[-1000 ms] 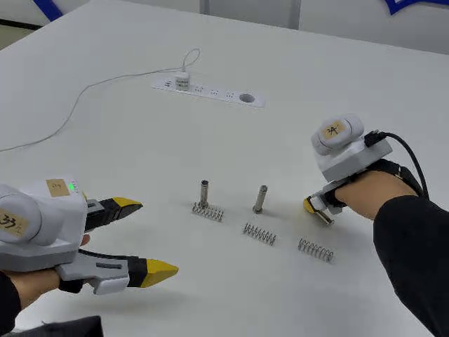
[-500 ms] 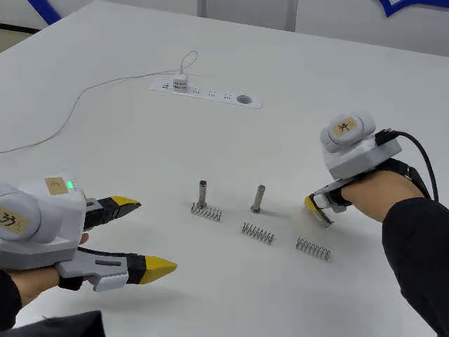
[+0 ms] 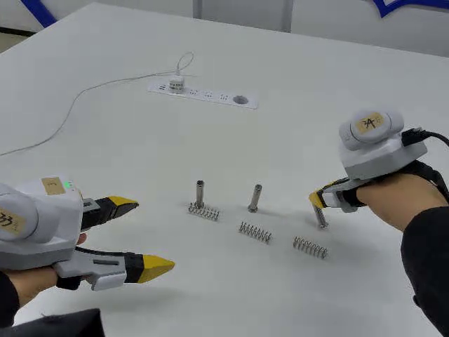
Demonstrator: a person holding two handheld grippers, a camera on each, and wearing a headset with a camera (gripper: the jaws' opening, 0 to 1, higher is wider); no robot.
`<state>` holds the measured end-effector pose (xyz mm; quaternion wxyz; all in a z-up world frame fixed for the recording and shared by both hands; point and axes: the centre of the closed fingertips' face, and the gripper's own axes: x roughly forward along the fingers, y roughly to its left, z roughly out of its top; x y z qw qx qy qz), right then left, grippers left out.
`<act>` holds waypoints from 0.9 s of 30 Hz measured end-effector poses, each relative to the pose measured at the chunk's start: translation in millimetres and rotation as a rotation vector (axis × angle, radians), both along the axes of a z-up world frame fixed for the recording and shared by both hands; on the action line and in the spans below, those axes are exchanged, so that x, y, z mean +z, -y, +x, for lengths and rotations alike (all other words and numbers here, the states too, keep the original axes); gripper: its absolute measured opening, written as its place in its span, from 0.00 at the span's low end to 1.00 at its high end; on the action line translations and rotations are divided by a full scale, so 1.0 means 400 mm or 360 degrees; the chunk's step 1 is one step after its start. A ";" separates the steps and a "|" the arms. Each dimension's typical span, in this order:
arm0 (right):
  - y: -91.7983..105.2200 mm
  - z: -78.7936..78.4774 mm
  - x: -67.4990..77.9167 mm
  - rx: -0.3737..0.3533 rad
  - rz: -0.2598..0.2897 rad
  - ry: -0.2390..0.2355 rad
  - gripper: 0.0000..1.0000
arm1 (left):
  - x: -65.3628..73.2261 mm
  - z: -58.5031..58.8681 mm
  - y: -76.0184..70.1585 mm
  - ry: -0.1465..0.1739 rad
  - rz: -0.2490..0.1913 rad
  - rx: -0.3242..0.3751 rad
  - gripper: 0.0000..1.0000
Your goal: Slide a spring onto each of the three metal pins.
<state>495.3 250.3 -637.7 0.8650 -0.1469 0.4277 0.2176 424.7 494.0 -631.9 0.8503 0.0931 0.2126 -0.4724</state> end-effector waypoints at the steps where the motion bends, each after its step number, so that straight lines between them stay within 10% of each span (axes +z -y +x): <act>1: 0.001 -0.002 0.001 -0.0003 0.0009 0.0004 0.08 | 0.000 0.000 0.000 0.0001 0.0001 0.0000 0.73; 27: 0.018 -0.039 0.018 -0.0035 0.0087 0.0089 0.08 | 0.001 0.000 -0.001 0.0003 0.0010 -0.0002 0.73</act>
